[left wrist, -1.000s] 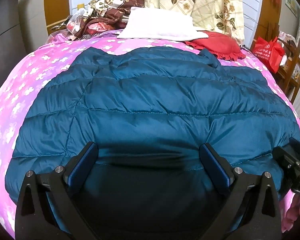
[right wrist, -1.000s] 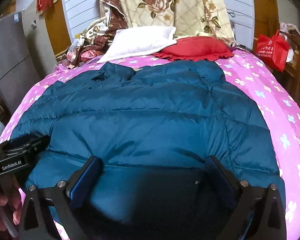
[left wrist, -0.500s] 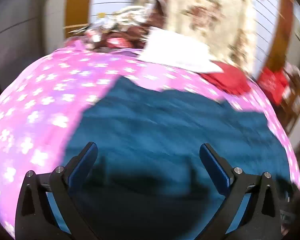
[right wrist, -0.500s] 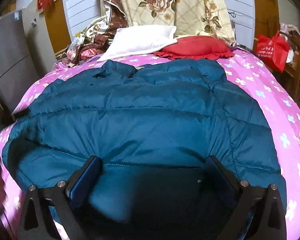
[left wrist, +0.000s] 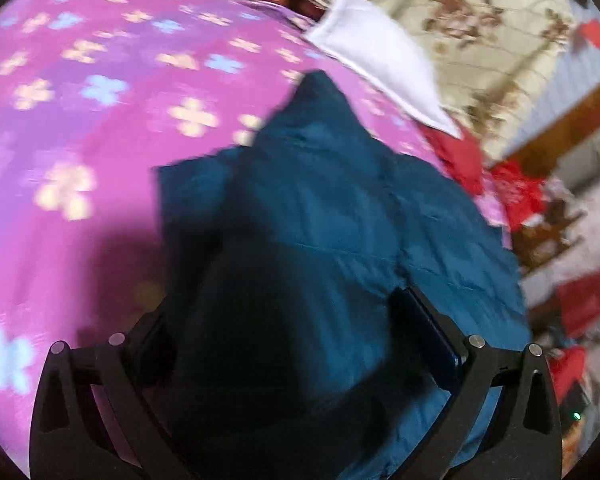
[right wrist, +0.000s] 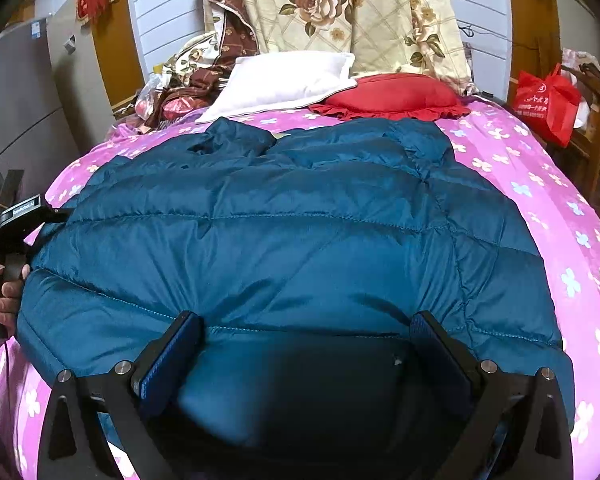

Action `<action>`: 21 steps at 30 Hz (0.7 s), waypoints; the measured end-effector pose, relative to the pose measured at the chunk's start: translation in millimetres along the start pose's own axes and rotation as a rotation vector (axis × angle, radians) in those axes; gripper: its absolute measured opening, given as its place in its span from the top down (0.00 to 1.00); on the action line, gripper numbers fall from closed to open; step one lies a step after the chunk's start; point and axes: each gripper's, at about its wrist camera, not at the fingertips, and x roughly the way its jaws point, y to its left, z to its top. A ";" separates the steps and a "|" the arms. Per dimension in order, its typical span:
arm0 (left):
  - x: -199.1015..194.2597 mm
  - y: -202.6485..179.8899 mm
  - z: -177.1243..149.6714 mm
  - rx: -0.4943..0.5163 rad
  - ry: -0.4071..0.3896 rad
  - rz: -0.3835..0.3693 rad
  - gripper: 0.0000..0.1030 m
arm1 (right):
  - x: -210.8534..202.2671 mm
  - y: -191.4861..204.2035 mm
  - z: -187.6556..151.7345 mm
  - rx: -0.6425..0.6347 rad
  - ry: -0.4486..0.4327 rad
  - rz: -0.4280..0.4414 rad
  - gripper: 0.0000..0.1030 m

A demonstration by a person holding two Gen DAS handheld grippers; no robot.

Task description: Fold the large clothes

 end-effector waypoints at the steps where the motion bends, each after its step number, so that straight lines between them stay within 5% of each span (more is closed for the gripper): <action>1: 0.1 2.6 0.4 -0.003 -0.014 -0.027 0.01 | -0.5 0.0 -1.1 0.000 -0.002 0.001 0.00; 3: -0.9 6.2 1.1 -0.014 -0.041 -0.069 0.02 | -1.0 0.7 -2.7 0.000 -0.007 0.000 0.00; 8: -2.6 5.7 -1.1 -0.029 -0.076 -0.068 0.49 | -2.0 3.3 -4.7 -0.002 -0.011 -0.001 0.00; 11: -10.4 -0.5 -7.4 0.010 -0.103 -0.017 0.62 | -3.0 4.9 -1.6 0.000 0.005 -0.009 0.00; 17: -4.1 -14.9 -10.6 0.081 -0.128 0.092 0.63 | -15.6 -28.7 45.4 0.068 -0.058 -0.038 0.00; 19: -3.0 -11.9 -11.7 0.079 -0.123 0.093 0.59 | 9.4 -59.2 63.6 0.115 0.034 -0.017 0.00; 21: -1.0 -7.6 -10.1 0.060 -0.111 0.082 0.53 | 33.3 -74.9 69.5 0.052 0.112 -0.123 0.00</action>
